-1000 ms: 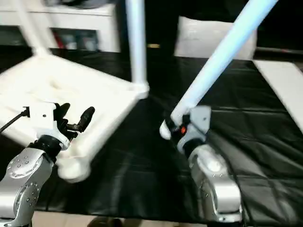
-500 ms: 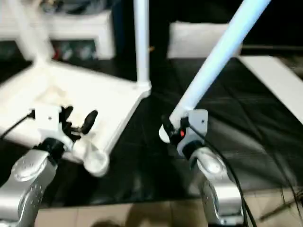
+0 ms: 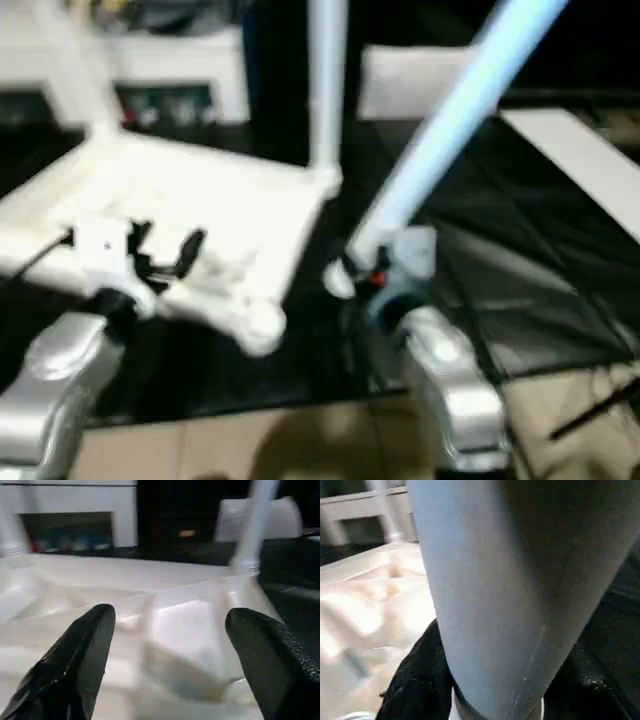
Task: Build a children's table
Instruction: Move to table
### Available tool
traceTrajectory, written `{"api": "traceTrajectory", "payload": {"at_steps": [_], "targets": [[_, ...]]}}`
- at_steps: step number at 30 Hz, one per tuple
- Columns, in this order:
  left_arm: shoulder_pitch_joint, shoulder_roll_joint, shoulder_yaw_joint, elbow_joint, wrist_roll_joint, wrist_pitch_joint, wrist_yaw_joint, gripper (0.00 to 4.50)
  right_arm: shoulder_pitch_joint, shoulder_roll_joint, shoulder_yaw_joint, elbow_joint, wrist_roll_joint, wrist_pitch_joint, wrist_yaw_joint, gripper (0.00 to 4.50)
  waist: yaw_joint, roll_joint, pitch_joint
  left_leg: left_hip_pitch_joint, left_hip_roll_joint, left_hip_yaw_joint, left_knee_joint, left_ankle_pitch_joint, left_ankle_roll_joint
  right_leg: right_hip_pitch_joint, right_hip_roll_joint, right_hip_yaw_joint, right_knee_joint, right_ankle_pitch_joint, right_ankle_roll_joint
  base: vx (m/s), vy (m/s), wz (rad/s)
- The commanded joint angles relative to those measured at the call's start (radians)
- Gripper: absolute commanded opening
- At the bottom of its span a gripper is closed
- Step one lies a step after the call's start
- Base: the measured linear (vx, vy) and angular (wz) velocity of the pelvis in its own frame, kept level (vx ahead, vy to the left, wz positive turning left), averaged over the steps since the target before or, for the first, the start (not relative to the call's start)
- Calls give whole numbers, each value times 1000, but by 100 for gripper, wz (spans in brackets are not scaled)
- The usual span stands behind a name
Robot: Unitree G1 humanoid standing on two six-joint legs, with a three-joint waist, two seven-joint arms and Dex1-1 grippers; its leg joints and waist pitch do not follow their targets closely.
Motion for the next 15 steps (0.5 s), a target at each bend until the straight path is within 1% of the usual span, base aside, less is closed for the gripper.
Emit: {"api": "traceTrajectory", "payload": {"at_steps": [1,2,3,4,5,6,7,8,9,10,11,12,13,14,15], "targets": [[4,-32,-16,-5,7,4,20,393,-18,-23,-26,-7,-11,-35,-4,190,-2,39,-52,46,176,-101,-203,-344,-18,-41,-19,-1,14,-61,-7,0,0,0],[5,-31,-18,-5,17,4,27,393,-18,-25,-23,-9,-7,-41,5,190,1,35,-57,50,158,-94,-199,-337,24,-33,-25,1,-3,-59,-11,-40,-76,1],[6,-29,-17,-3,28,3,34,393,-17,-26,-21,-11,-1,-39,11,190,5,8,-60,49,120,-81,-182,-286,112,-23,-46,22,-59,-28,-50,-43,-131,-4],[6,-27,-18,-2,37,3,40,393,-17,-27,-20,-14,5,-29,14,190,20,-38,-67,-2,33,-10,-112,-190,149,14,-96,68,-145,66,-127,-43,-131,-4],[5,-24,-10,2,40,2,48,393,-20,-19,-27,-6,3,-41,9,190,42,-48,-62,-36,-3,33,-66,-109,143,37,-150,89,-182,72,-133,-39,-168,-4],[4,-23,-7,4,40,2,51,393,-21,-18,-28,-4,2,-48,8,190,70,-54,-64,-28,2,44,-47,-45,113,32,-177,99,-194,26,-75,-47,-170,-5],[2,-20,-2,6,41,3,57,393,-23,-16,-29,4,-7,-69,10,190,83,-72,-67,-30,24,51,-84,34,37,31,-134,87,-175,-101,92,-47,-170,-5],[1,-17,2,9,39,4,57,393,-25,-21,-27,3,-8,-49,10,190,85,-63,-67,-30,28,56,-98,45,17,29,-115,76,-171,-108,103,-50,-135,-5],[0,-10,7,12,39,4,51,393,-27,-32,-25,-1,10,6,25,190,83,-54,-61,-19,43,63,-118,9,-13,16,-91,61,-171,-127,91,-34,-82,-2],[1,-6,17,4,24,6,33,393,-31,-43,-28,-6,34,27,53,190,85,-41,-55,-9,54,69,-132,-68,-38,10,-83,56,-172,-189,54,-34,-82,-2],[1,-7,20,1,21,7,29,393,-31,-44,-29,-5,38,19,58,190,85,-34,-56,-5,64,69,-137,-102,-52,7,-80,56,-170,-209,32,0,0,0],[1,-7,20,1,21,7,28,393,-31,-44,-29,-5,39,19,59,190,84,-31,-54,-5,70,71,-143,-139,-63,3,-76,56,-169,-225,16,0,0,0],[4,-7,20,-6,13,11,18,393,-29,-46,-32,-11,50,12,69,190,82,-30,-55,4,82,69,-155,-209,-89,-1,-66,54,-161,-203,-23,0,0,0],[6,-7,20,-8,12,11,15,393,-27,-47,-32,-14,52,9,72,190,81,-28,-56,3,84,67,-158,-213,-91,2,-66,52,-158,-177,-34,0,0,0],[11,-12,22,-15,6,10,11,393,-24,-47,-35,-20,62,21,74,190,85,-22,-60,10,89,66,-161,-212,-90,3,-65,50,-155,-112,-50,0,0,0]]}}
